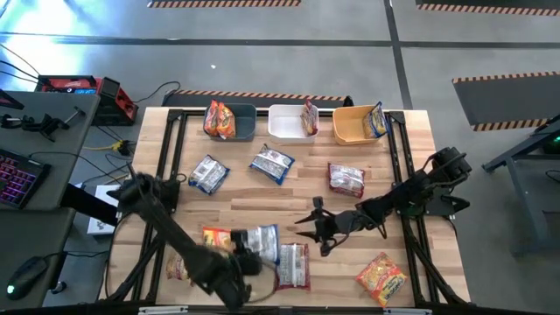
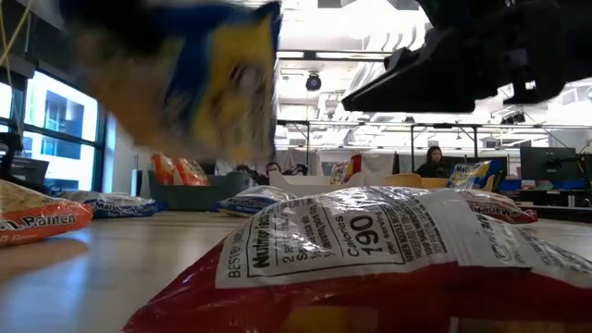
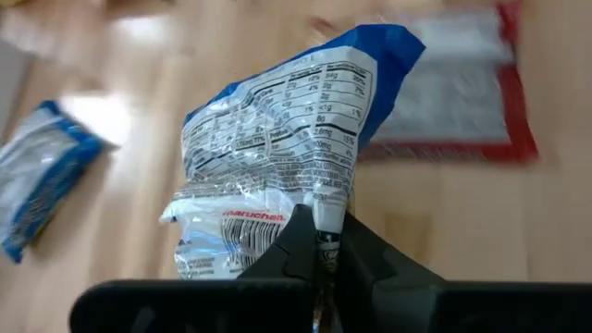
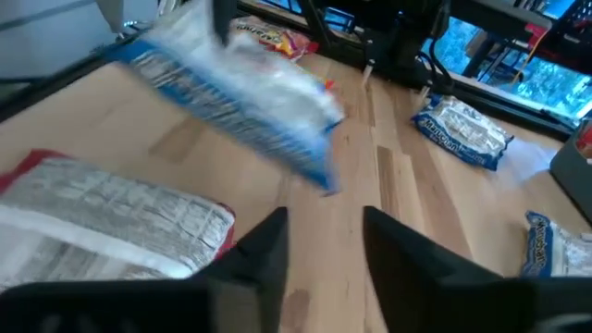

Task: Sort Maruchan noodles
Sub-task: Put the bottom blue noodle pack into the yellow bin

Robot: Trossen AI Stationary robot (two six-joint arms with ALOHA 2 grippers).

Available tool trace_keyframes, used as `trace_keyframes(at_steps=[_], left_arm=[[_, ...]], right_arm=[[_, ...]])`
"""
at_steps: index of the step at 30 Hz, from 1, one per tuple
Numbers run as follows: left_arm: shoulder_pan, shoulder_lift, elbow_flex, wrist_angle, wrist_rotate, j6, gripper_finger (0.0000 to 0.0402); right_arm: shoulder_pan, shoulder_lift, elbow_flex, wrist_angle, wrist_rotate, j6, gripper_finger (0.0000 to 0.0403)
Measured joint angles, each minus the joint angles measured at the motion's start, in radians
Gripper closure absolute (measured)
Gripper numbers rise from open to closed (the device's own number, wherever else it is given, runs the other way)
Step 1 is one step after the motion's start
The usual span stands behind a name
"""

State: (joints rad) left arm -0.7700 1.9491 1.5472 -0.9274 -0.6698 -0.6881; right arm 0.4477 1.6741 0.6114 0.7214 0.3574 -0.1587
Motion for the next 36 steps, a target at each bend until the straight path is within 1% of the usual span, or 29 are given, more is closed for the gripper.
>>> trace_keyframes(at_steps=[5,8,10,14,17,20,23,25,28,30,33,36], left_arm=[[0.051,-0.156,-0.049,0.011,-0.019,-0.018,0.0398],[0.084,-0.243,-0.057,0.028,-0.020,-0.013,0.0398],[0.105,-0.302,-0.070,0.068,-0.005,0.028,0.0398],[0.146,-0.403,-0.111,0.203,0.086,0.144,0.0398],[0.167,-0.448,-0.118,0.219,0.155,0.198,0.0398],[0.185,-0.478,-0.118,0.176,0.191,0.220,0.0398],[0.200,-0.502,-0.118,0.122,0.197,0.236,0.0398],[0.208,-0.511,-0.118,0.115,0.197,0.257,0.0398],[0.216,-0.515,-0.118,0.111,0.212,0.299,0.0398],[0.221,-0.514,-0.118,0.109,0.218,0.314,0.0398],[0.230,-0.514,-0.118,0.110,0.242,0.334,0.0398],[0.241,-0.514,-0.118,0.111,0.258,0.344,0.0398]], right_arm=[[0.000,0.000,0.036,-0.031,0.002,0.016,0.0178],[-0.005,0.000,0.076,-0.019,0.026,-0.067,0.0136],[-0.011,0.000,0.115,-0.018,0.063,-0.145,0.0120],[-0.043,0.000,0.201,-0.027,0.134,-0.293,0.0112],[-0.073,0.000,0.265,-0.086,0.136,-0.359,0.0112],[-0.100,-0.009,0.344,-0.272,0.126,-0.372,0.0112],[-0.120,-0.027,0.416,-0.449,0.112,-0.336,0.0112],[-0.127,-0.048,0.436,-0.495,0.106,-0.336,0.0112],[-0.142,-0.089,0.437,-0.503,0.098,-0.343,0.0112],[-0.157,-0.116,0.437,-0.502,0.051,-0.337,0.0112],[-0.186,-0.129,0.437,-0.474,-0.072,-0.337,0.0112],[-0.211,-0.127,0.437,-0.460,-0.164,-0.349,0.0112]])
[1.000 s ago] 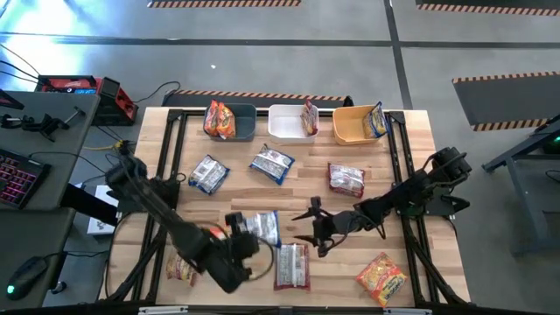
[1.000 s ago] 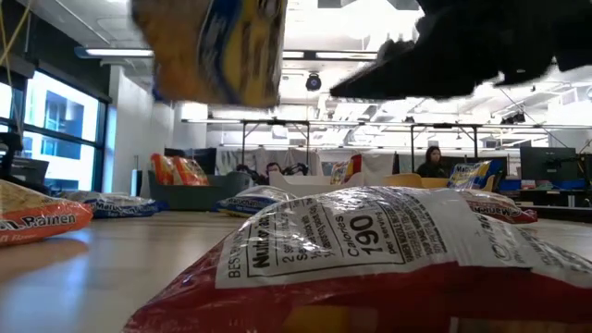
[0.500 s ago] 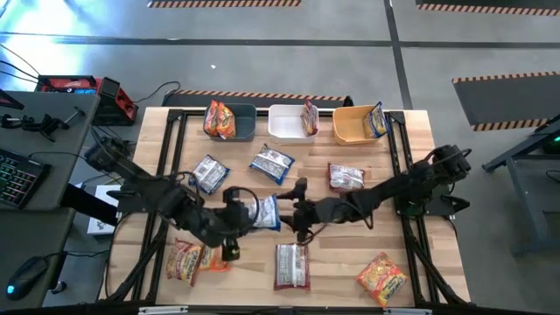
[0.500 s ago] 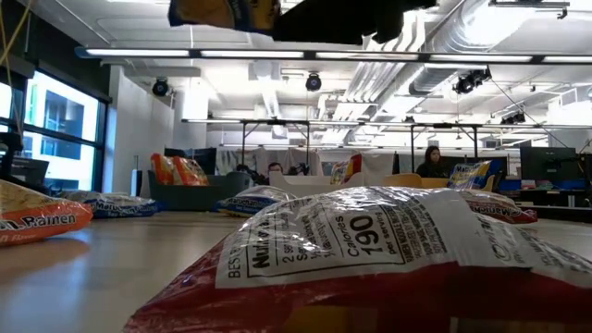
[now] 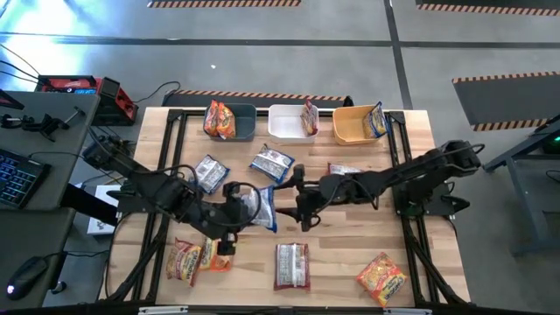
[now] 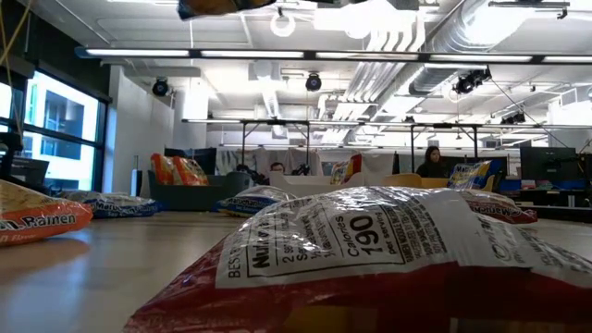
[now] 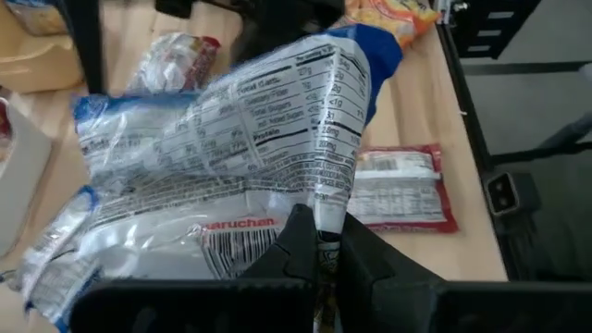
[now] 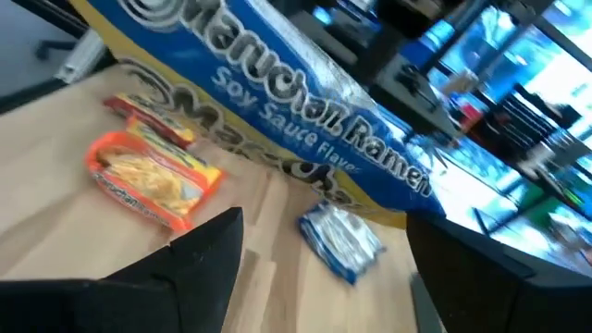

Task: Sort Maruchan noodles
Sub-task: Put the bottom blue noodle pack into the yellow bin

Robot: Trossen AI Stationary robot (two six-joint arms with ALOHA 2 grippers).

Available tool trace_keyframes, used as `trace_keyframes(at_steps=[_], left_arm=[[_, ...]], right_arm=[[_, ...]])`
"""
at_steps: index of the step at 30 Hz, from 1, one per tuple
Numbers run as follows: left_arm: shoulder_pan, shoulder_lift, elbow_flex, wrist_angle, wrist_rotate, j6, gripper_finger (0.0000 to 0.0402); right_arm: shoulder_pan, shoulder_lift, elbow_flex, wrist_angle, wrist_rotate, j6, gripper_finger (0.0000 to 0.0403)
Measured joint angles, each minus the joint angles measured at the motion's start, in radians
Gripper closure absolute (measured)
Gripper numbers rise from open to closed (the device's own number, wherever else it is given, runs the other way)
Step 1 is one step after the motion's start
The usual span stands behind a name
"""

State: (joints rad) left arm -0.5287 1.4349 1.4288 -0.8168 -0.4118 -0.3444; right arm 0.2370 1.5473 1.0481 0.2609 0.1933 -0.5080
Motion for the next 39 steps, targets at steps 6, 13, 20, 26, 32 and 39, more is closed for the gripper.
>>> trace_keyframes(at_steps=[6,13,20,26,32,39], left_arm=[[0.012,-0.008,0.000,-0.003,0.011,0.011,0.0398],[0.018,-0.045,0.000,-0.002,0.004,0.026,0.0398],[0.049,-0.060,0.000,-0.048,0.010,0.029,0.0397],[0.089,-0.095,-0.043,-0.022,0.030,0.070,0.0397],[0.153,-0.179,-0.147,0.143,0.102,0.142,0.0397],[0.275,-0.258,-0.265,0.273,0.222,0.215,0.0398]], right_arm=[[-0.008,-0.009,0.000,-0.029,-0.007,-0.023,0.0112],[0.013,-0.033,0.001,-0.031,0.064,-0.050,0.0112],[0.014,-0.058,0.001,-0.065,0.133,-0.052,0.0112],[-0.008,-0.114,0.001,-0.101,0.077,-0.041,0.0112],[-0.083,-0.103,-0.011,-0.073,-0.067,0.058,0.0112],[-0.187,-0.101,-0.081,0.110,-0.250,0.105,0.0112]])
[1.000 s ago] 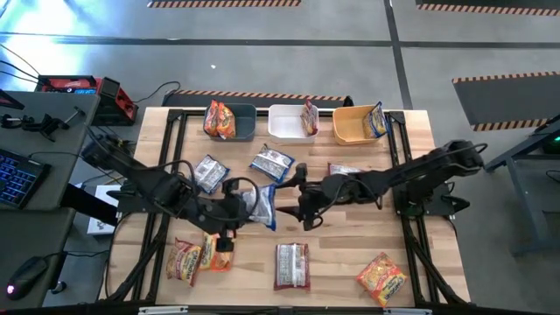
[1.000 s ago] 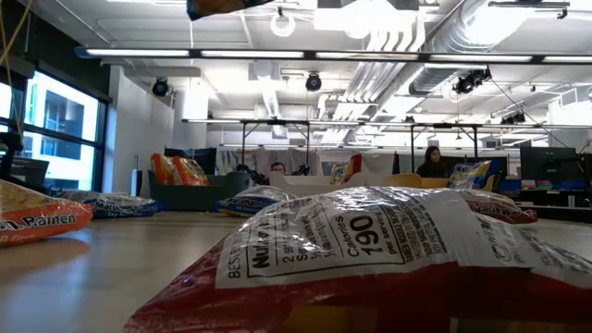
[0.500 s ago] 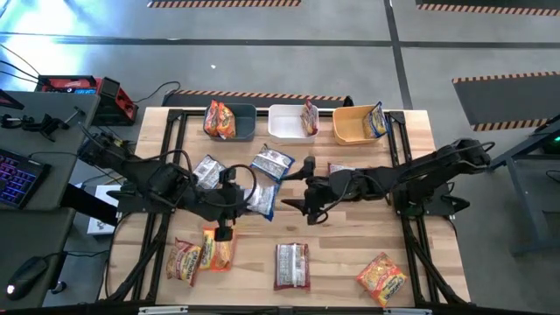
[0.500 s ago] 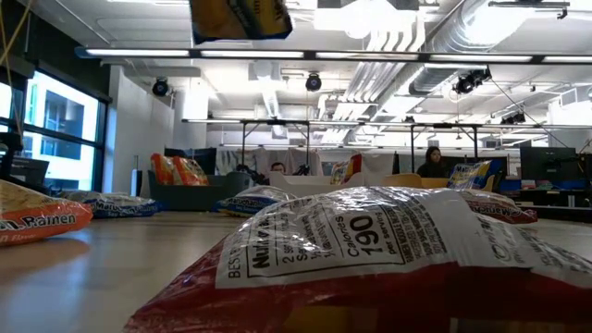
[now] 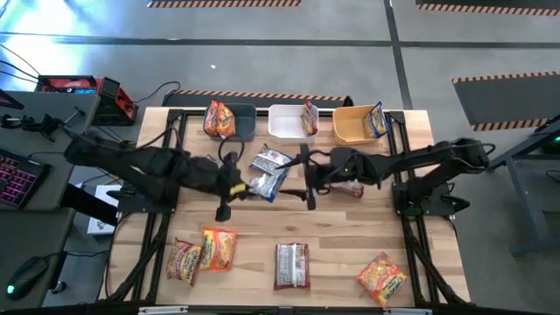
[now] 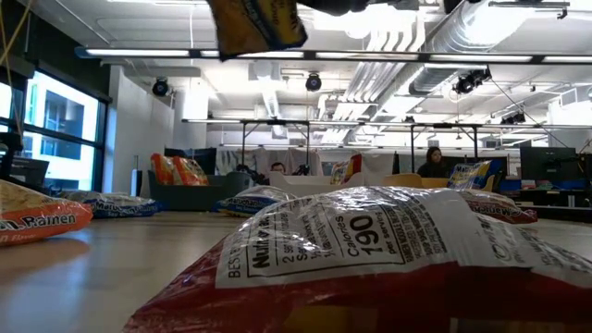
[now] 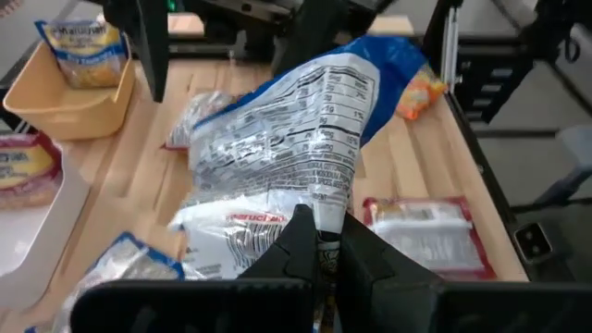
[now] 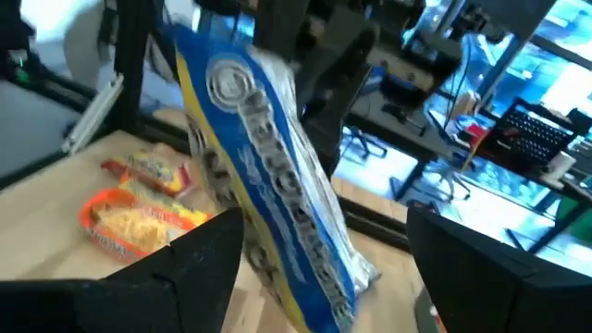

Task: Sort Maruchan noodles
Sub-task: Put the bottom blue noodle pack into the yellow bin

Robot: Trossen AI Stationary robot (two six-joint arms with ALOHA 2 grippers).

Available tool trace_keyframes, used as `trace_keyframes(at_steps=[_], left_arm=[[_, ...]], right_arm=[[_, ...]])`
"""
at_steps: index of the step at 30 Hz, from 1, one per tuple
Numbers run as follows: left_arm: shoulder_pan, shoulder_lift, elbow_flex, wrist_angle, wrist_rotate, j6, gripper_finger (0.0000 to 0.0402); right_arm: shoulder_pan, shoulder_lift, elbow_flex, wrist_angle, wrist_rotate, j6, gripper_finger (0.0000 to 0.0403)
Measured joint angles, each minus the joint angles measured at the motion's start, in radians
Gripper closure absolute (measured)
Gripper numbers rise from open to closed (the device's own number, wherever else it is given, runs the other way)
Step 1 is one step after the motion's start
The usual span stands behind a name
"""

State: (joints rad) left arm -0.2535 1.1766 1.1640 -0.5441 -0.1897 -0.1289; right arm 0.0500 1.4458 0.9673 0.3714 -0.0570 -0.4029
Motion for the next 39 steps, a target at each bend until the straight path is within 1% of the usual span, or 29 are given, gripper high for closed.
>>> trace_keyframes(at_steps=[5,8,10,13,14,19,22,26,30,33,34,37,39], left_arm=[[0.128,-0.024,-0.047,0.065,0.112,0.054,0.0398],[0.204,-0.027,-0.064,0.107,0.215,0.097,0.0398],[0.255,-0.027,-0.073,0.123,0.264,0.122,0.0398],[0.336,-0.023,-0.075,0.133,0.314,0.153,0.0398],[0.364,-0.023,-0.075,0.134,0.336,0.162,0.0398],[0.484,-0.023,-0.076,0.189,0.450,0.191,0.0398],[0.543,-0.020,-0.076,0.202,0.516,0.211,0.0398],[0.585,-0.006,-0.076,0.199,0.574,0.241,0.0398],[0.595,0.010,-0.076,0.202,0.586,0.271,0.0398],[0.601,0.027,-0.076,0.205,0.628,0.272,0.0397],[0.602,0.032,-0.076,0.207,0.632,0.272,0.0397],[0.602,0.046,-0.076,0.202,0.631,0.276,0.0397],[0.602,0.051,-0.076,0.208,0.632,0.280,0.0397]], right_arm=[[-0.060,0.027,0.000,0.021,-0.076,0.031,0.0112],[-0.092,0.042,0.000,0.022,-0.085,0.046,0.0112],[-0.115,0.047,0.000,0.021,-0.117,0.062,0.0112],[-0.148,0.047,0.000,0.022,-0.181,0.099,0.0112],[-0.159,0.046,0.000,0.020,-0.188,0.115,0.0112],[-0.212,0.029,0.000,-0.009,-0.173,0.187,0.0112],[-0.242,0.023,0.000,-0.026,-0.133,0.241,0.0112],[-0.256,0.014,0.000,-0.069,-0.117,0.240,0.0112],[-0.254,0.005,0.000,-0.111,-0.120,0.180,0.0112],[-0.254,0.005,0.000,-0.134,-0.118,0.161,0.0111],[-0.252,0.005,0.000,-0.143,-0.106,0.158,0.0110],[-0.245,0.005,0.000,-0.143,-0.008,0.190,0.0106],[-0.246,0.005,0.000,-0.145,0.012,0.195,0.0106]])
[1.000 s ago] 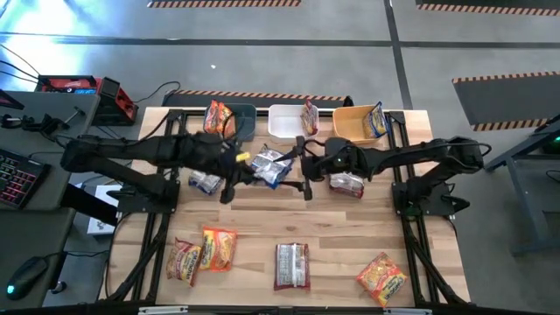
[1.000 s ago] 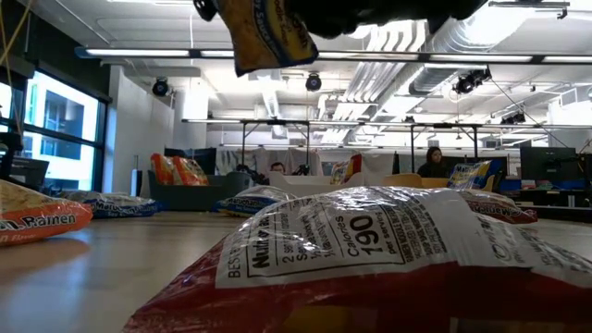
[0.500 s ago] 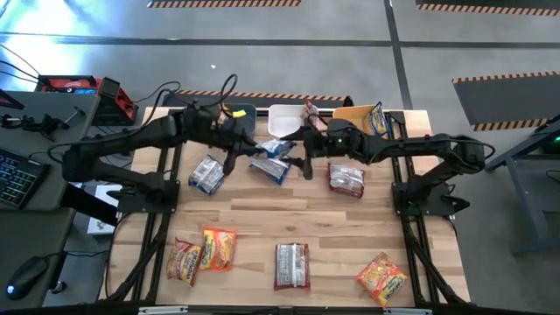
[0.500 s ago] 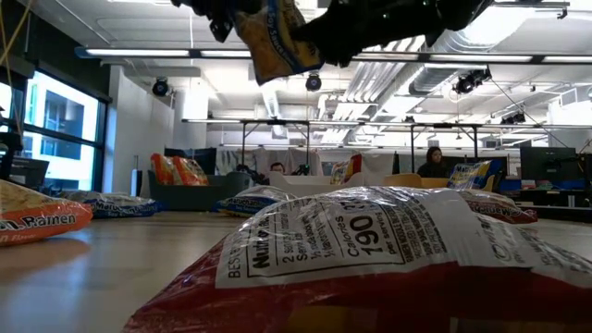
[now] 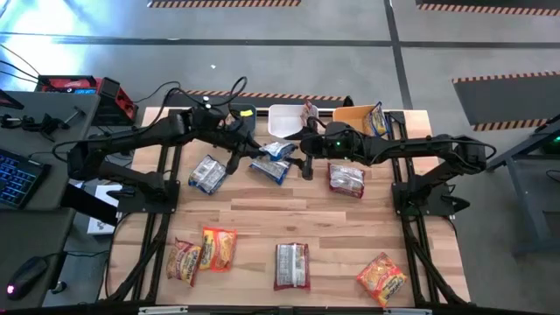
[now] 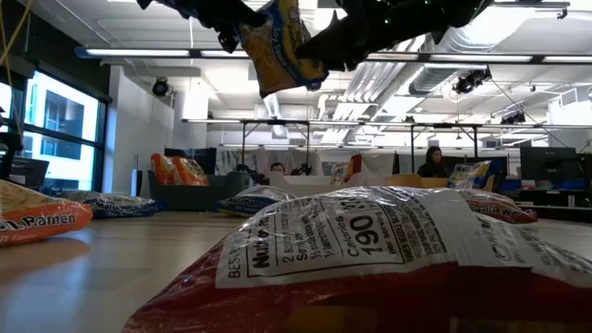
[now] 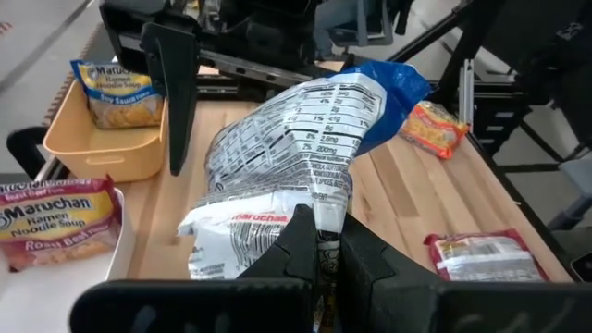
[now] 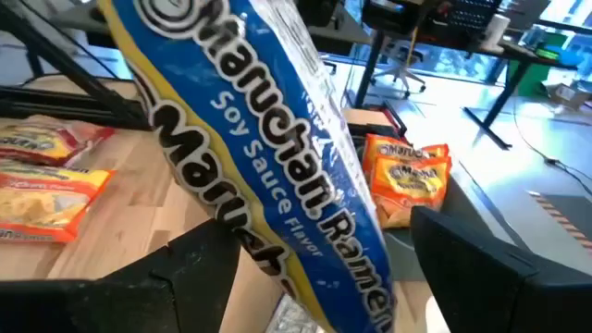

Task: Sort Maruchan noodles
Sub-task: Put the bottom blue noodle pack into the yellow bin

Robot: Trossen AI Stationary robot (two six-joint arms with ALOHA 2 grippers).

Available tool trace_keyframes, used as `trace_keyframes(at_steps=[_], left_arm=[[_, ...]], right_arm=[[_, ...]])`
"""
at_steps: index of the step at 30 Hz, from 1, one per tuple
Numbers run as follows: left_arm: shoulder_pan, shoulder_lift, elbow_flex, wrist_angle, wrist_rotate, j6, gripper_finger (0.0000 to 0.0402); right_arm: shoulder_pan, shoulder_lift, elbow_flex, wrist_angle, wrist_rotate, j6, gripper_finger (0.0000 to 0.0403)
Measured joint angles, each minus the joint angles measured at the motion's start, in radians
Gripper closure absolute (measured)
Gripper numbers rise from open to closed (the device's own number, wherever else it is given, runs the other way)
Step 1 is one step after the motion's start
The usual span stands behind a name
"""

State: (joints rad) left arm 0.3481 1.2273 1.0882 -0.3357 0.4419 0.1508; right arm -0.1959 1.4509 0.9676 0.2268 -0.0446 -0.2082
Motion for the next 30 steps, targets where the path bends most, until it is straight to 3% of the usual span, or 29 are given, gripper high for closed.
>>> trace_keyframes(at_steps=[8,16,25,30], left_arm=[[0.000,0.004,0.000,0.001,0.001,-0.004,0.0397],[0.000,0.004,0.000,0.001,0.001,-0.008,0.0397],[0.000,0.004,0.000,0.013,0.001,-0.012,0.0397],[0.000,0.004,0.000,0.021,0.001,-0.016,0.0397]], right_arm=[[0.009,-0.001,0.000,-0.005,-0.042,-0.104,0.0105],[0.008,-0.001,0.000,-0.027,-0.049,-0.086,0.0104],[0.009,-0.002,0.000,-0.002,-0.038,-0.067,0.0046],[0.016,-0.002,0.001,0.032,-0.059,-0.063,0.0036]])
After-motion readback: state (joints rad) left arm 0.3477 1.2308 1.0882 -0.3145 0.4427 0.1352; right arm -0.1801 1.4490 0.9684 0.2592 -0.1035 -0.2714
